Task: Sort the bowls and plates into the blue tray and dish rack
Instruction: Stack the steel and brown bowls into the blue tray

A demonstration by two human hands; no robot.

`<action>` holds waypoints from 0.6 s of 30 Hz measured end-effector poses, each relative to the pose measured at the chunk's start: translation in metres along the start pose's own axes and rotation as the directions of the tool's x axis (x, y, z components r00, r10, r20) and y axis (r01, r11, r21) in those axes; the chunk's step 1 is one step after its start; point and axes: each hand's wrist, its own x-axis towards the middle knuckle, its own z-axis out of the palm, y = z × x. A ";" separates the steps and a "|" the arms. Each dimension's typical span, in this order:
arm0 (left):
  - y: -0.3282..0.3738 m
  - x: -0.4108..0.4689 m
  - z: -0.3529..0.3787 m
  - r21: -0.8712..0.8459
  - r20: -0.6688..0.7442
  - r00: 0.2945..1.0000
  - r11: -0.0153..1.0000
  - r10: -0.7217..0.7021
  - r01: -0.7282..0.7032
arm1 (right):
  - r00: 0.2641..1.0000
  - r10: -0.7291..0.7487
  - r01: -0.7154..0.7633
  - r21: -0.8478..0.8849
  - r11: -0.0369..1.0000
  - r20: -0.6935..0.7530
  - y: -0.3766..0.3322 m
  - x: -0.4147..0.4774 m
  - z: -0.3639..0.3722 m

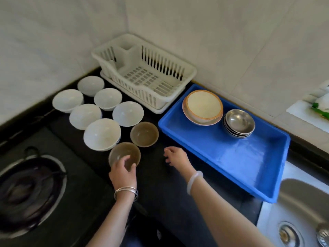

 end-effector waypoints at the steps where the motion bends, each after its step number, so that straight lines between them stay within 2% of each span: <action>1: -0.006 0.003 -0.004 0.020 -0.033 0.999 0.999 -0.032 0.033 | 1.000 0.015 -0.015 -0.007 1.000 0.005 -0.006 0.005 0.008; 5: -0.023 0.014 -0.013 -0.052 -0.072 0.987 0.989 -0.140 0.137 | 0.998 0.066 -0.066 0.020 0.998 -0.016 -0.031 0.026 0.030; 8: -0.032 0.025 -0.014 -0.203 -0.008 0.969 0.949 -0.248 0.241 | 0.993 0.105 -0.098 0.128 0.987 -0.048 -0.041 0.038 0.038; 13: -0.046 0.034 -0.011 -0.262 0.068 0.950 0.913 -0.305 0.312 | 0.982 0.162 -0.134 0.243 0.961 -0.096 -0.046 0.044 0.042; 18: -0.056 0.043 -0.010 -0.365 0.169 0.933 0.859 -0.317 0.358 | 0.982 0.072 -0.028 0.244 0.969 -0.173 -0.053 0.021 0.033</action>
